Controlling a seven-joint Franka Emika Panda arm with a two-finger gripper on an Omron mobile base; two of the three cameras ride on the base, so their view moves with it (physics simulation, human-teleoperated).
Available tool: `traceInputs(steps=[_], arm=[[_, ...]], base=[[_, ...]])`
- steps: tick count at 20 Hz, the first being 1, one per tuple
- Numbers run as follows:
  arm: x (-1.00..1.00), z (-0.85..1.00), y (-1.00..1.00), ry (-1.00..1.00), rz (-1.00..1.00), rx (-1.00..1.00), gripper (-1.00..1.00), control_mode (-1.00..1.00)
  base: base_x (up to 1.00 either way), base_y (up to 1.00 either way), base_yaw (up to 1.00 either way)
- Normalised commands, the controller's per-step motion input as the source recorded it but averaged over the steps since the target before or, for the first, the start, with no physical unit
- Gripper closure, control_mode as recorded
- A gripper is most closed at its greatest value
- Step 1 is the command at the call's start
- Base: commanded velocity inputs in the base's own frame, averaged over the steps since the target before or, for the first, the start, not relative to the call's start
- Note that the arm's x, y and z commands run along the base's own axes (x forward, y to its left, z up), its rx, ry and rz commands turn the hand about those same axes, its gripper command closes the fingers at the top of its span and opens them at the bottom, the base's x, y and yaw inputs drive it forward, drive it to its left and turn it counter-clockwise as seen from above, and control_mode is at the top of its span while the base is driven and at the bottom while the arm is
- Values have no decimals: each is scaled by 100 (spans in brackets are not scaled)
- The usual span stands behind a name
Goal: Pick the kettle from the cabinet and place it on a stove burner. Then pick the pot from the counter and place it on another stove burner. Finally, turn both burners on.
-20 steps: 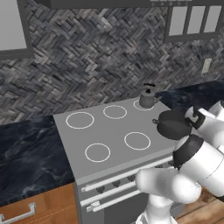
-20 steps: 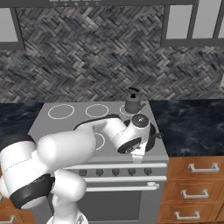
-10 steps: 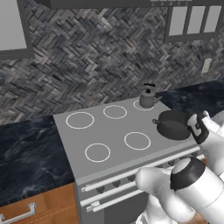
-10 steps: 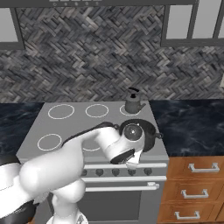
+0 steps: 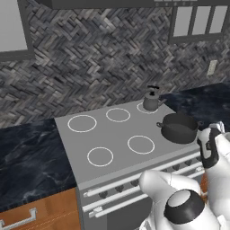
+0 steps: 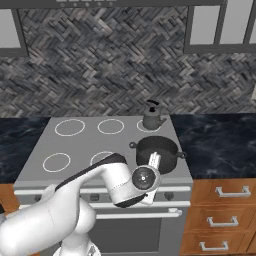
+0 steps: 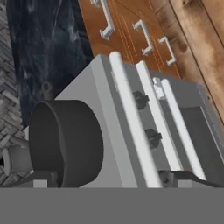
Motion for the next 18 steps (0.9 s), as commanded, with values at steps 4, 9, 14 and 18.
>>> traceInputs(steps=[4,9,14,18], arm=[[-21,0,-1,-2,-1,8,-100,-100],[-31,0,-9,-4,-1,16,-100,-100],[-34,-1,-5,-6,-2,18,-100,-100],[-14,-5,0,-11,-6,18,-100,-100]], base=[[0,0,0],[0,0,0],[0,0,0],[0,0,0]])
